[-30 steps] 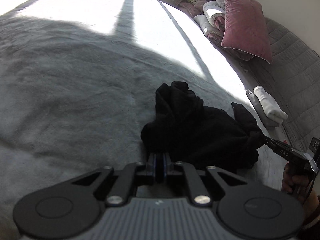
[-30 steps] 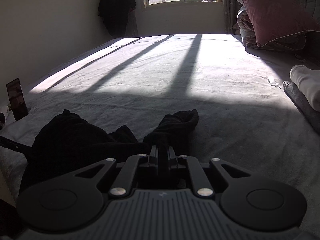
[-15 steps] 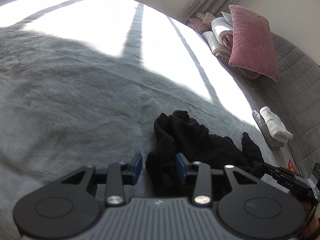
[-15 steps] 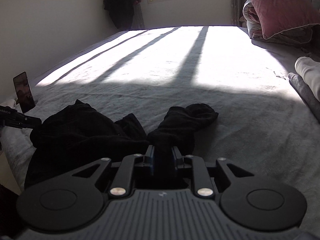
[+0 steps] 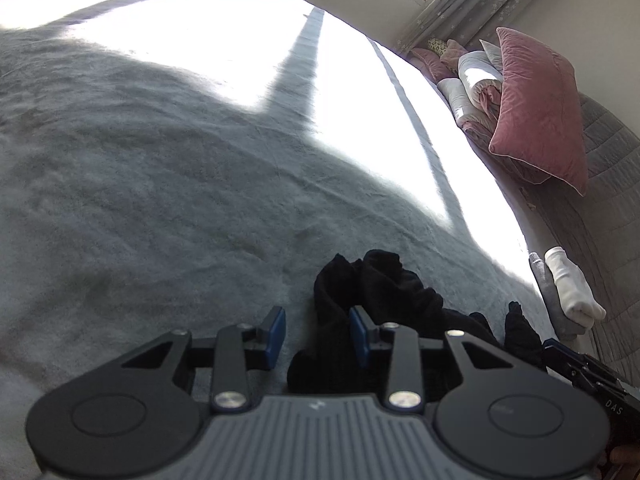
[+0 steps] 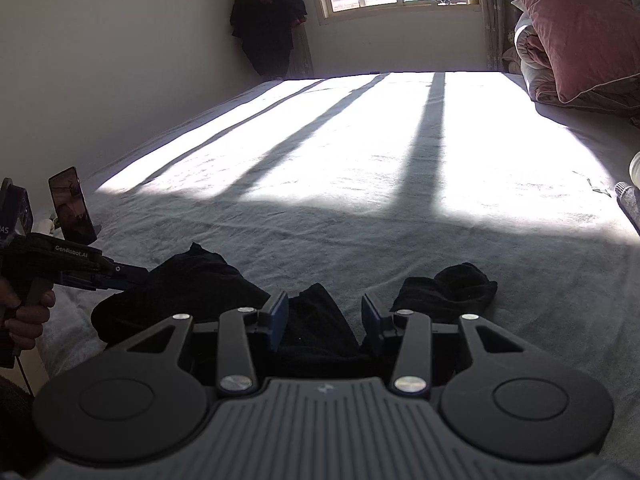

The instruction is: Fold clothes

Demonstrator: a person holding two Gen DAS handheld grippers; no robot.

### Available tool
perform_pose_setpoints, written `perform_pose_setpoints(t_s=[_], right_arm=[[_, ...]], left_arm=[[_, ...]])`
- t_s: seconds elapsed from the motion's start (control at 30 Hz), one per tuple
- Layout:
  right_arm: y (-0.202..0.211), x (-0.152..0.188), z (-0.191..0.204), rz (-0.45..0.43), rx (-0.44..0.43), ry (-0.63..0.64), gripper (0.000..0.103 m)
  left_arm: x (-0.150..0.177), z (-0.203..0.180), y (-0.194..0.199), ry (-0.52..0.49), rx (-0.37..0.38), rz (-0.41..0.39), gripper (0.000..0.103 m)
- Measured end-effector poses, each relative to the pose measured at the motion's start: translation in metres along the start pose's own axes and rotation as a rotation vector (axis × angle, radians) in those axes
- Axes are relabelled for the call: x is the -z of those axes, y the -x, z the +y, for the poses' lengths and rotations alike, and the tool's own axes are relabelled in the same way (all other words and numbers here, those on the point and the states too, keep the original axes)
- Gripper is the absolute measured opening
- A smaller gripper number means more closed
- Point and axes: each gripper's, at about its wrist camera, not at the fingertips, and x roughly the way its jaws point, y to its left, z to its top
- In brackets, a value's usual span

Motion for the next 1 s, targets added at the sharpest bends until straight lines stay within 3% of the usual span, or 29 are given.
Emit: perform_pose_setpoints(t_s=[0.3,0.57,0.77,0.83,0.87,1.0], right_arm=[[-0.047,-0.011,0.041,0.063,-0.070,0.068,0.048],[-0.082,-0.013,0.057,0.109,-0.073,0.081,0.051],[-0.100,-0.011,0.065,0.136,-0.087,0.097,0.050],[-0.104,-0.008,0.069,0.145,-0.084,0.121,0.033],[-0.105,-0.007,0.070,0.143,-0.078,0.130,0.015],[-0.093,-0.010,0.069,0.072,-0.035,0.136,0.008]], left_arm=[[0.001,-0.027,-0.014,-0.097,-0.136,-0.015,0.019],[-0.004,-0.036,-0.020,-0.072,-0.148,-0.005,0.004],[-0.010,-0.033,-0.013,-0.039,-0.136,-0.055,0.003],[-0.012,-0.030,-0.008,-0.029,-0.143,-0.078,0.002],[-0.012,-0.028,-0.006,-0.024,-0.147,-0.089,0.002],[-0.018,-0.023,0.007,0.004,-0.144,-0.159,0.002]])
